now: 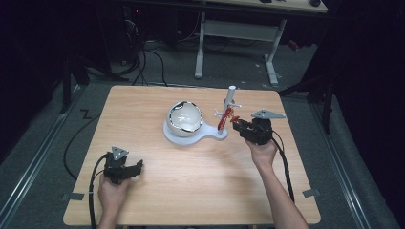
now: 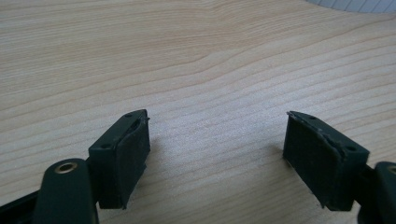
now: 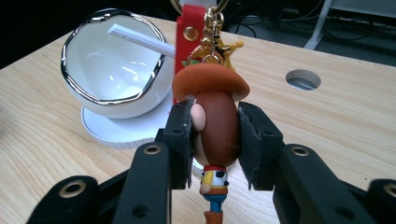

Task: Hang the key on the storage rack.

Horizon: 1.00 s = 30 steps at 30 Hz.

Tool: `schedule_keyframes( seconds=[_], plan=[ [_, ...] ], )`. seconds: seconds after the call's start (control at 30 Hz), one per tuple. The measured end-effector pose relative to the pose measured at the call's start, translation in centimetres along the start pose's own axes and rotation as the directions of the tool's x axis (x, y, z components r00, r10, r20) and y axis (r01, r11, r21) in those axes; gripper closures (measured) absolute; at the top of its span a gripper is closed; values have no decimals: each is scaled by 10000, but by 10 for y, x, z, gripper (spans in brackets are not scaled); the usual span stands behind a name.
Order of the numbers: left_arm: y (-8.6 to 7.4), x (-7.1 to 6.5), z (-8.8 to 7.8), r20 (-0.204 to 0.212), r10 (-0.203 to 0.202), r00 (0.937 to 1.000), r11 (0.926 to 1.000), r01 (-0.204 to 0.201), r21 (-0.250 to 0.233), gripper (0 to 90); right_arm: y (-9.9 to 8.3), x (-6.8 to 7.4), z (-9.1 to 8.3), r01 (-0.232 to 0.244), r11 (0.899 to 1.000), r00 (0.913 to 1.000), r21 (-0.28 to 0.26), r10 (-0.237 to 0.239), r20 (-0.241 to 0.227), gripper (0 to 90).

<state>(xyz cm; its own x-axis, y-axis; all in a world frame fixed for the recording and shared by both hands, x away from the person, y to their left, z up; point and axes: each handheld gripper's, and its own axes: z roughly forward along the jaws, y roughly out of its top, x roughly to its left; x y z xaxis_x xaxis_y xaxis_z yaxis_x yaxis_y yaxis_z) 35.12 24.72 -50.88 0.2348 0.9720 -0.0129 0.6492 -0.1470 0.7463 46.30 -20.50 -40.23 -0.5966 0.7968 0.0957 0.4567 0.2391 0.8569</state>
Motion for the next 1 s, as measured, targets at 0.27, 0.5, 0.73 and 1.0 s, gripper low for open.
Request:
schedule_keyframes(
  seconds=[0.27, 0.5, 0.73, 1.0],
  plan=[
    [0, 0, 0, 0, -2, 10000, 10000, 2, -12, 233, -5, -2, 7, -119, 9999, 9999, 112, 119, 41, 666],
    [0, 0, 0, -1, 1, 10000, 10000, -1, -9, 234, -7, -1, 13, -269, 9995, 9996, 156, 268, 71, 666],
    [0, 0, 0, 1, 0, 10000, 10000, 0, -12, 234, -7, -1, 18, -349, 9993, 9991, 141, 346, 247, 665],
    [0, 0, 0, -3, 2, 10000, 10000, -2, -5, 235, -6, -1, 20, -391, 9991, 9982, 186, 382, 458, 658]
  ],
)
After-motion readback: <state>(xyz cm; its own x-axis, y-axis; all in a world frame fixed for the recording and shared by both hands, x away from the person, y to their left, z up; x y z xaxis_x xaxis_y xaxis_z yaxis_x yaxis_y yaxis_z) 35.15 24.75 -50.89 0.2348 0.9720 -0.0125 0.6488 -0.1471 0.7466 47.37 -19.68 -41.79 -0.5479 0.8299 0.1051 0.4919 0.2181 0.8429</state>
